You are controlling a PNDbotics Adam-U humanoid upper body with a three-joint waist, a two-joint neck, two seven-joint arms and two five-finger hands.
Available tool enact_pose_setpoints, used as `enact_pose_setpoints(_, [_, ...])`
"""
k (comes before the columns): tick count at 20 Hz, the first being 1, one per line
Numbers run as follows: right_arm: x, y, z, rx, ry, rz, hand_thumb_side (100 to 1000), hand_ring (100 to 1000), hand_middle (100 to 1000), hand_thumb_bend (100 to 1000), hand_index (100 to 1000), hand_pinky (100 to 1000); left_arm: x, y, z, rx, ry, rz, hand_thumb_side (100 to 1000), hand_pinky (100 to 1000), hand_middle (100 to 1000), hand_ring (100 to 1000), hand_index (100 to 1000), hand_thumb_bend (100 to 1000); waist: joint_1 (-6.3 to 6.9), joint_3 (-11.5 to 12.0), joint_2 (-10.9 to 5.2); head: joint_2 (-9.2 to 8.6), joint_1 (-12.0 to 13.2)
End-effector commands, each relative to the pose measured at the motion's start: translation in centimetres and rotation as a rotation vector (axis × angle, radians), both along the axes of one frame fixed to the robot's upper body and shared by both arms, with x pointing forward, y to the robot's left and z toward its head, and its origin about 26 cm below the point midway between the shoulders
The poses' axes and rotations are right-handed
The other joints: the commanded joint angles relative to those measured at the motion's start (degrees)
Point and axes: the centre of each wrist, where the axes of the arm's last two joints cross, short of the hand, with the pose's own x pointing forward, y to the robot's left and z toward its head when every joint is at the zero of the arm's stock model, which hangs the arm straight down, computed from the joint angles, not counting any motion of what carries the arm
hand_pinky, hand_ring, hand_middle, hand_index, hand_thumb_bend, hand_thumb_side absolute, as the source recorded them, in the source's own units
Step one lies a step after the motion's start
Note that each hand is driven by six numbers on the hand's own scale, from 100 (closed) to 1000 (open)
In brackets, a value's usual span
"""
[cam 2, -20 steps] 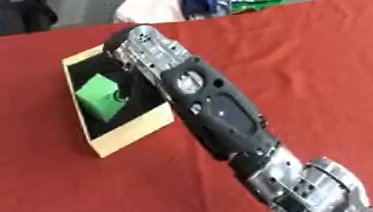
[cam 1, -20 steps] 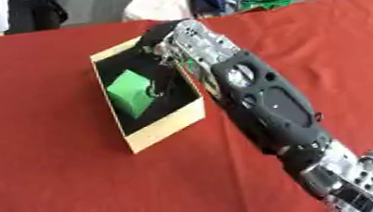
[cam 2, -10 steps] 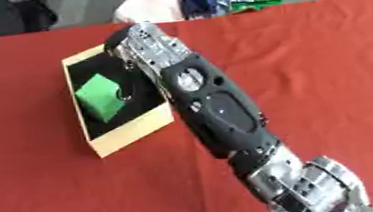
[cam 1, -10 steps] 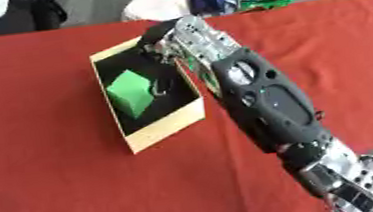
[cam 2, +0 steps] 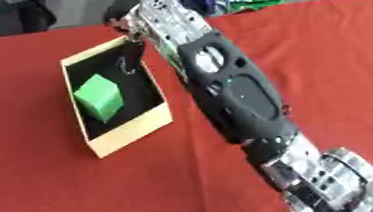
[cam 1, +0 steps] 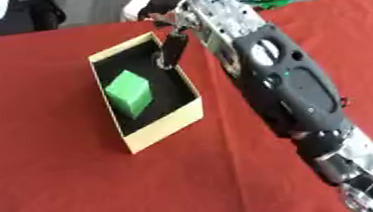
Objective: Pick up objects on the table and place them in the box.
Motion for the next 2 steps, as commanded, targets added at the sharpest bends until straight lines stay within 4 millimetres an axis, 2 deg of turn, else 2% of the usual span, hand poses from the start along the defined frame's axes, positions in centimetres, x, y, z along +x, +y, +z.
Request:
enact_pose_setpoints(1, [-2.19,-1.96,3.50,0.015,-0.114,0.029,292,758,741,241,1000,816,-0.32,0.45,0.86,0.025,-0.025,0.019,361,571,592,618,724,100,-0.40,-0.2,-1.27,0.31,0.5])
enact_pose_setpoints(2, [-2.73,-2.60,4.01,0.018,-0.134,0.031,274,756,738,238,1000,816,-0.34,0.48,0.84,0.025,-0.025,0.021,361,571,592,618,724,100,-0.37,-0.3,-1.26,0.31,0.6])
